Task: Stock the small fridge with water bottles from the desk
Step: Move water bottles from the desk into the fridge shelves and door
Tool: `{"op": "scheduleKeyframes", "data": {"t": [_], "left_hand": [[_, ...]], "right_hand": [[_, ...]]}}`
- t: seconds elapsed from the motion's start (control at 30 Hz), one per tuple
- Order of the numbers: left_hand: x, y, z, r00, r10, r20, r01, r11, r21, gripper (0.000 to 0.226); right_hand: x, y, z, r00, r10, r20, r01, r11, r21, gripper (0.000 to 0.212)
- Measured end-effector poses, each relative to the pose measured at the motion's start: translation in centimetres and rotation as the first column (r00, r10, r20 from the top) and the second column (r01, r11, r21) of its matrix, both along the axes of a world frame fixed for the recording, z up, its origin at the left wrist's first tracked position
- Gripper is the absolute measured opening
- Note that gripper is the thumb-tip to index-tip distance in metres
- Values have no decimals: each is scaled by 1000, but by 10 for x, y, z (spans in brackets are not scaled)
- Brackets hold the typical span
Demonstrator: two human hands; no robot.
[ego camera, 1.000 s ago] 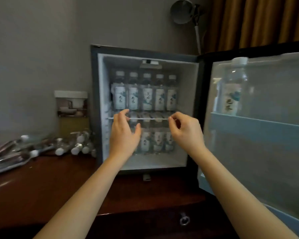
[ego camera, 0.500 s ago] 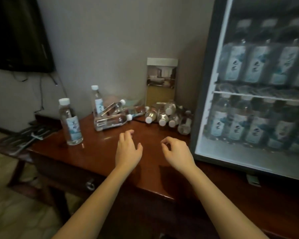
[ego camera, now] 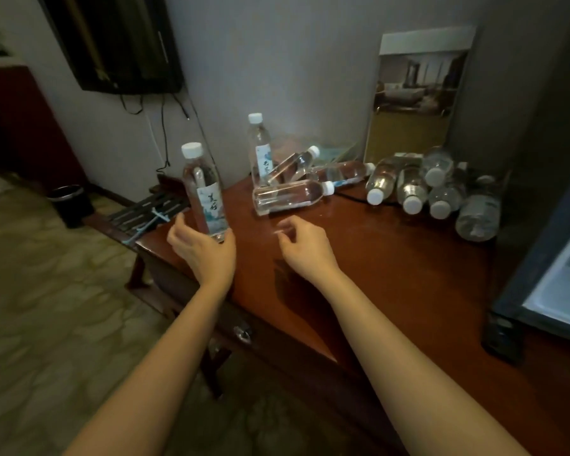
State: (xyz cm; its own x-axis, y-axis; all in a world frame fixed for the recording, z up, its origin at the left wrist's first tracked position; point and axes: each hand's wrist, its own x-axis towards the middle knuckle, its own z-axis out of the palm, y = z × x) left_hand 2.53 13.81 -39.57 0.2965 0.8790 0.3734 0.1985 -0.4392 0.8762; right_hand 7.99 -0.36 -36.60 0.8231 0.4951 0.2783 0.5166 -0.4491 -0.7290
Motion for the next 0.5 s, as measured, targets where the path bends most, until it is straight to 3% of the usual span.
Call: {"op": "scheduleKeyframes", "data": {"t": [0.17,0.27,0.4,0.5], "left_hand": [[18,51,-4,983,-177,46,183,951,-249,110],[27,54,-1,960,-263,95,280,903,-325,98],[28,49,-4,985,-162,-66,141,958,-252,67],[21,46,-5,964,-229,-133,202,961,-189,61]], "right_hand": [[7,4,-16,997,-33,-67,44,985,168,27],[13,2,-17,985,-28,-172,75,960,268,26],[12,1,-19,986,-19,-164,66,956,287,26],[10,3,-19,993,-4,-117,33,969,243,30]]}}
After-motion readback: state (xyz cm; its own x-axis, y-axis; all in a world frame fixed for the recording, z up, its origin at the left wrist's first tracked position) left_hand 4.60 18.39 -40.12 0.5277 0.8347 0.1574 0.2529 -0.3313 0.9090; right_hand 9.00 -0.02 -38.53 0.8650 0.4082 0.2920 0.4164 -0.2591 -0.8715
